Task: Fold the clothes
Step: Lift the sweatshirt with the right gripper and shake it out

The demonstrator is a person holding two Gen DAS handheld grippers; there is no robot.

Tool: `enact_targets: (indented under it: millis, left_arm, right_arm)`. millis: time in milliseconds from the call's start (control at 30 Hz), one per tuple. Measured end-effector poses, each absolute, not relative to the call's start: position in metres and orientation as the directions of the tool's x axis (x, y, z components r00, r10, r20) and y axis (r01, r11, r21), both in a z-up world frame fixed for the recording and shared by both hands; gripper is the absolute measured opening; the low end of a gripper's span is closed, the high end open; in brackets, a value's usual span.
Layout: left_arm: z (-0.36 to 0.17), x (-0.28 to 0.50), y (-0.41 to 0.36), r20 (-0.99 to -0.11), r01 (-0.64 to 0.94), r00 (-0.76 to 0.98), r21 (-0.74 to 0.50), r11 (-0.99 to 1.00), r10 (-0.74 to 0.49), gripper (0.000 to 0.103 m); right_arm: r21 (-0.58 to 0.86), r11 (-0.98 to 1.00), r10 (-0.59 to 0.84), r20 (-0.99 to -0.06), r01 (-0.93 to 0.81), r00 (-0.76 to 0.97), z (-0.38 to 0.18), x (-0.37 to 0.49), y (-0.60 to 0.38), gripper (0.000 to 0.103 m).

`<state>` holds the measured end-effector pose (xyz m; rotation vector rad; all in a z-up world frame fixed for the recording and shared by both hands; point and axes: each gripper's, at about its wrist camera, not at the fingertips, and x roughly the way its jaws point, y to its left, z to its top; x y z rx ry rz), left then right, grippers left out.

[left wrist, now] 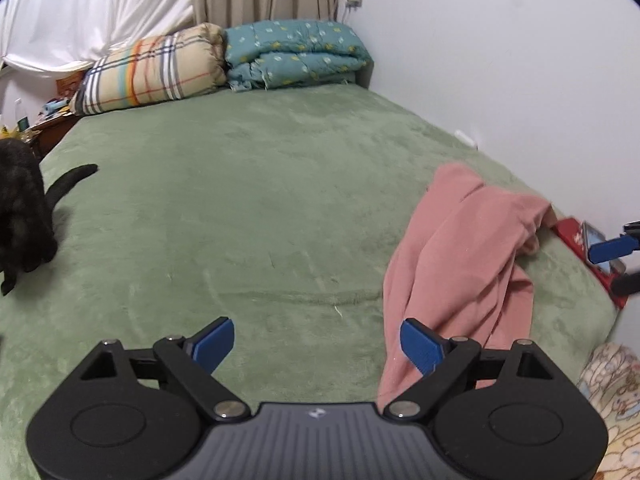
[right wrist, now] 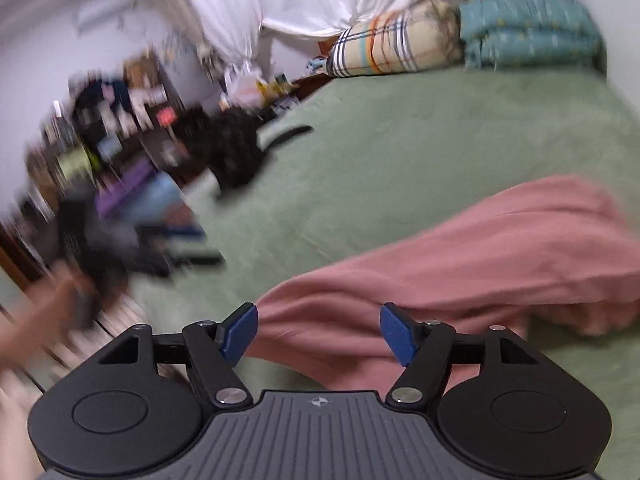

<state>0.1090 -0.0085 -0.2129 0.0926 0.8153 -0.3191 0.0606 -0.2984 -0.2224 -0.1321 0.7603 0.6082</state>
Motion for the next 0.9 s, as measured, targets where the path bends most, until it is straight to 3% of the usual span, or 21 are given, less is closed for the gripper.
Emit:
enact_targets:
  millis: [100,167,300,500,533,567,767,900]
  left_arm:
    - [-0.220,0.114,-0.006,-0.758,0.277,0.609,-0.073,0.958,-0.233,0.090]
    - [-0.221,0.115,-0.003,-0.768,0.249,0.597,-0.096,0.964,-0.231,0.090]
    - [-0.219,0.115,0.010,-0.780,0.202,0.591,-0.104,0.974,-0.206,0.090]
    - [-0.216,0.108,0.027,-0.771,0.185,0.614,-0.069,0.980,-0.171,0.090]
    - [-0.214,0.107,0.025,-0.760,0.210,0.628,-0.044,0.977,-0.169,0.090]
    - [-0.212,0.104,0.020,-0.741,0.253,0.651,0.008,0.967,-0.164,0.090]
    - [-0.219,0.082,-0.026,-0.591,0.493,0.788,0.436,0.753,-0.174,0.090]
    - [-0.233,0.076,-0.061,-0.539,0.576,0.804,0.602,0.553,-0.251,0.090]
  right_arm:
    - [-0.117,0.759,0.350,-0.757,-0.641,0.552,-0.267,0.049,-0.278,0.055]
    - [-0.203,0.709,0.293,-0.786,-0.675,0.545,-0.291,0.047,-0.265,0.037]
    - [-0.458,0.512,0.145,-0.788,-0.727,0.598,-0.336,0.046,-0.242,0.035]
    - [-0.582,0.399,0.143,-0.724,-0.708,0.675,-0.360,0.058,-0.229,0.034]
    - [-0.594,0.396,0.147,-0.712,-0.701,0.687,-0.361,0.060,-0.227,0.014]
    - [-0.570,0.450,0.157,-0.707,-0.687,0.690,-0.354,0.061,-0.232,0.006]
    - [-0.372,0.740,0.211,-0.663,-0.560,0.718,-0.312,0.069,-0.263,0.006]
    - [-0.043,0.949,0.231,-0.583,-0.313,0.779,-0.272,0.058,-0.331,0.006]
